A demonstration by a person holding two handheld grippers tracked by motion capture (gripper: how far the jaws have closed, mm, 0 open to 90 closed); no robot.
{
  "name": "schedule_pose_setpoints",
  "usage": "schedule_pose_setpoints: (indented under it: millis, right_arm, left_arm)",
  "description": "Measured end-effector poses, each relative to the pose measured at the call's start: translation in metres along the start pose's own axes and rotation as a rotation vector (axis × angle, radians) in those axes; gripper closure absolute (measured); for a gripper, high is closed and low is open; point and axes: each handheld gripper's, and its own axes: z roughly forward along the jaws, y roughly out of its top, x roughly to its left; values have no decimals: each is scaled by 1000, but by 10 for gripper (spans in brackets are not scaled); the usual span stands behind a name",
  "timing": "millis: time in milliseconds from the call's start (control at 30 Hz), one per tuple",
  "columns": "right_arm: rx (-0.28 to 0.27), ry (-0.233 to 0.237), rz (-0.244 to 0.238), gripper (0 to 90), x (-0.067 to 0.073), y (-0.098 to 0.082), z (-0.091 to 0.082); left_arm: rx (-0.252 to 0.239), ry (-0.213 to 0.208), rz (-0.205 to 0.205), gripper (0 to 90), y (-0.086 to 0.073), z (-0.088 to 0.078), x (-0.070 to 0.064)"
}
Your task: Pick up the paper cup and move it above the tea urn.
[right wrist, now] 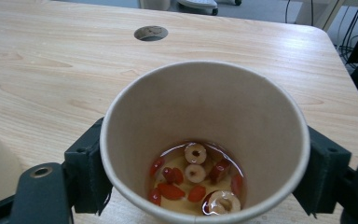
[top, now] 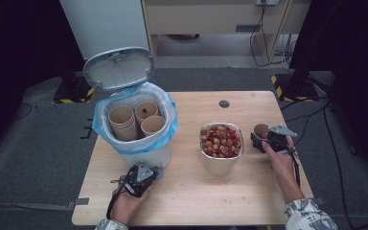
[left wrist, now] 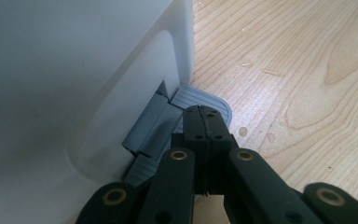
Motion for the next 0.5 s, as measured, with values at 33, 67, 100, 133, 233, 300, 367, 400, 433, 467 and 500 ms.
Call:
schedule_pose_setpoints:
  millis: [33,67,100,133,233,300,367,400,433,467,500]
  right_arm:
    - [-3,3,4,231,-1,0,1]
    - [-3,3,4,231,-1,0,1]
    - [-2,10,-3,240,-2,0,0]
    - [-1,13,-1,243,-3,0,0]
    - [-11,22,-20,255,-3,2,-4]
    - [-23,28,-28,266,-3,4,-8]
    - [-20,31,-61,267,-3,8,-12]
    - [-25,36,-73,267,-2,11,-14]
    - [-34,41,-81,268,-1,14,-17]
    - [-41,43,-89,269,-1,17,-19]
    - [-41,43,-89,269,-1,17,-19]
  left_arm:
    - [0,0,0,899,0,0,0]
    - [0,0,0,899,0,0,0]
    - [0,0,-1,899,0,0,0]
    - [0,0,-1,899,0,0,0]
    - [0,0,0,899,0,0,0]
    - [0,0,-1,900,0,0,0]
    - [0,0,-1,899,0,0,0]
    - [-1,0,-1,899,0,0,0]
    - [0,0,-1,899,0,0,0]
    - [0,1,-2,899,0,0,0]
    - [0,1,-2,899,0,0,0]
